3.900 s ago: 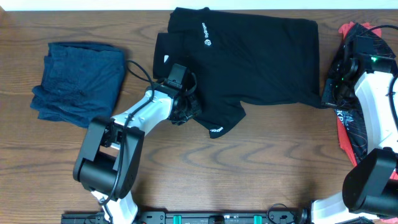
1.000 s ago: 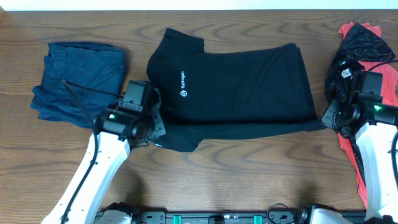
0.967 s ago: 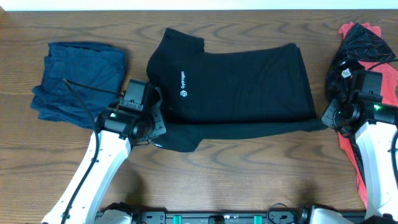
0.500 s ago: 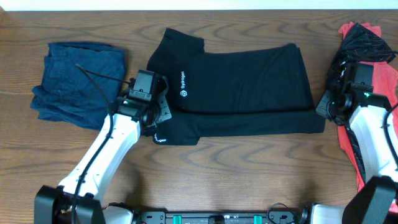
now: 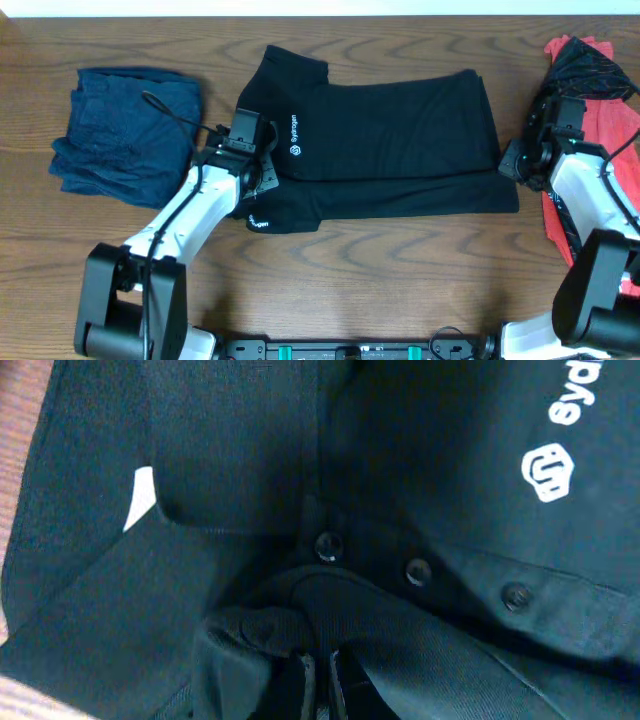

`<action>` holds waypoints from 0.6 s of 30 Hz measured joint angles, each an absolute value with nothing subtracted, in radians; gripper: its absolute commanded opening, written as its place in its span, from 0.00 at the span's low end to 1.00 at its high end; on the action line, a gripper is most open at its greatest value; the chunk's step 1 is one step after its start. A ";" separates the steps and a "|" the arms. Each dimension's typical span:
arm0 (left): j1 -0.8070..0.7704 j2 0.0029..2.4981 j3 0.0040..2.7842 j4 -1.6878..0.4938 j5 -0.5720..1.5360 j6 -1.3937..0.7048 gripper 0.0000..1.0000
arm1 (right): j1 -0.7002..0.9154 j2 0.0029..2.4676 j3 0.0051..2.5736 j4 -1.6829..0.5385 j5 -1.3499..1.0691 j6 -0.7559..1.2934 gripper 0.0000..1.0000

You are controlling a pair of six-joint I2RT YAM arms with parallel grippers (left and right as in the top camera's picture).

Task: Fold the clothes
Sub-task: 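Fold the shirt's left side inward with the left gripper toward center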

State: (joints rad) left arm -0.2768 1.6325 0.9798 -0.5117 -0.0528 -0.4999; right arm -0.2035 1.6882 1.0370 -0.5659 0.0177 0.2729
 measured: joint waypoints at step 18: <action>-0.283 1.606 0.980 -0.518 0.086 -0.471 0.75 | -0.188 1.779 1.037 -0.523 0.014 0.269 0.02</action>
